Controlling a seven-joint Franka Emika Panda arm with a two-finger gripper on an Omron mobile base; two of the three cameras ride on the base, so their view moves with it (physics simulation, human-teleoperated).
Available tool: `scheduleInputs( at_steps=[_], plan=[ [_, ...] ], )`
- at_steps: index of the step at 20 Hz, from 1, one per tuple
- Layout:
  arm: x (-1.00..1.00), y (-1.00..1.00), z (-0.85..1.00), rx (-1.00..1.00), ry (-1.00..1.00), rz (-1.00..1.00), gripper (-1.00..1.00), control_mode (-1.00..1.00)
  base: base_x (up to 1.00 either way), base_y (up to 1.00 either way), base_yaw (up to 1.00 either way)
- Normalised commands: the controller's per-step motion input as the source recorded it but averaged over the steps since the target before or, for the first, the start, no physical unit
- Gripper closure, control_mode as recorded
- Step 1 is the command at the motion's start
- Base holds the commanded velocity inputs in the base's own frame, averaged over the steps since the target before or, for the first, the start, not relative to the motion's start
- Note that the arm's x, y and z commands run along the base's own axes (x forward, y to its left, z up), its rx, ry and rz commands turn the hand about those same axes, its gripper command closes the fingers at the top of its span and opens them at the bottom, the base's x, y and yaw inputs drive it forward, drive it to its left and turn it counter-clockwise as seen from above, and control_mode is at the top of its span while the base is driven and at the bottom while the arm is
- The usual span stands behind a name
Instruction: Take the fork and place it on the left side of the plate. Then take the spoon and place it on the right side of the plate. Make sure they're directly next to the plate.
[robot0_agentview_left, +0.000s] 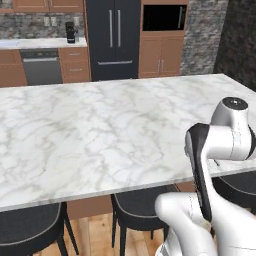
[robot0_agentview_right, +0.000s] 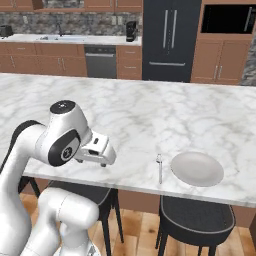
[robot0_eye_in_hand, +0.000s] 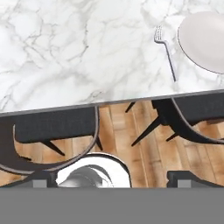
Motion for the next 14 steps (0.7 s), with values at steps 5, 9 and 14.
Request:
scheduleInputs(
  at_steps=[5,9,14],
  plan=[
    [-0.87,0.43,0.0,0.0,0.0,0.0,-1.0,-1.0,0.0,0.0,0.0],
    [-0.48,0.29,0.0,0.0,0.0,0.0,-1.0,1.0,-0.49,0.32,0.0],
    [0.0,0.0,0.0,0.0,0.0,0.0,-1.0,1.0,-0.87,0.93,0.0]
  ],
)
